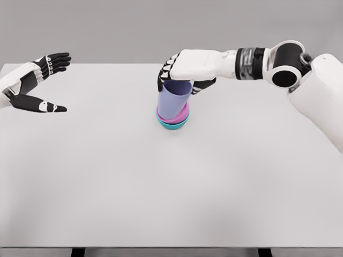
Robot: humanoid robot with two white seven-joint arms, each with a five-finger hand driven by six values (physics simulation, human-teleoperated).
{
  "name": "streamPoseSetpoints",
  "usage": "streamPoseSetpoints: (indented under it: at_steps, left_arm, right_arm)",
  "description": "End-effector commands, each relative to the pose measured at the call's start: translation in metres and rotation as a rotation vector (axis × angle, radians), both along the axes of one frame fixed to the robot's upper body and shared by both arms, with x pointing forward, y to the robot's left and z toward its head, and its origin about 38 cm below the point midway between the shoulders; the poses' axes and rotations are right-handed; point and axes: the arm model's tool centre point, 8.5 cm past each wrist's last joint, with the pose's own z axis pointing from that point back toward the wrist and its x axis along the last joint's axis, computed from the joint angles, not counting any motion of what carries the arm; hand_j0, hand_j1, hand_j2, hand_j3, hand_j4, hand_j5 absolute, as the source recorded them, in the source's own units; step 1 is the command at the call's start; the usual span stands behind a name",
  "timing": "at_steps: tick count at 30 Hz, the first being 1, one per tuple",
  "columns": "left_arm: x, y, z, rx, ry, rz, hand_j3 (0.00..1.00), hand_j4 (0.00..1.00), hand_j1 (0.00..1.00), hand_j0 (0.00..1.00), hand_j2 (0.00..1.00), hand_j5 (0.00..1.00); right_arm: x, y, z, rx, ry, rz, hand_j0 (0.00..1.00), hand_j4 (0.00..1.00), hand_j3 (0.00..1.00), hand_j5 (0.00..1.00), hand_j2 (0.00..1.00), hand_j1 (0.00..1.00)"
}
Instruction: Stacking bowl and cup with both arms
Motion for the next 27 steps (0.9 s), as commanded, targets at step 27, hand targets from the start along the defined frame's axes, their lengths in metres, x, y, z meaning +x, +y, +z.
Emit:
streamPoseSetpoints:
  at_steps: [27]
  left_arm:
    - [-0.001,0.000,0.000,-0.005,0.001,-0.002,1.00,1.00,1.00,1.00,1.00,1.00]
  right_arm:
    - [0.011,0.000,-0.004,-0.025,0.003,-0.033,1.00,1.00,1.00,1.00,1.00,1.00]
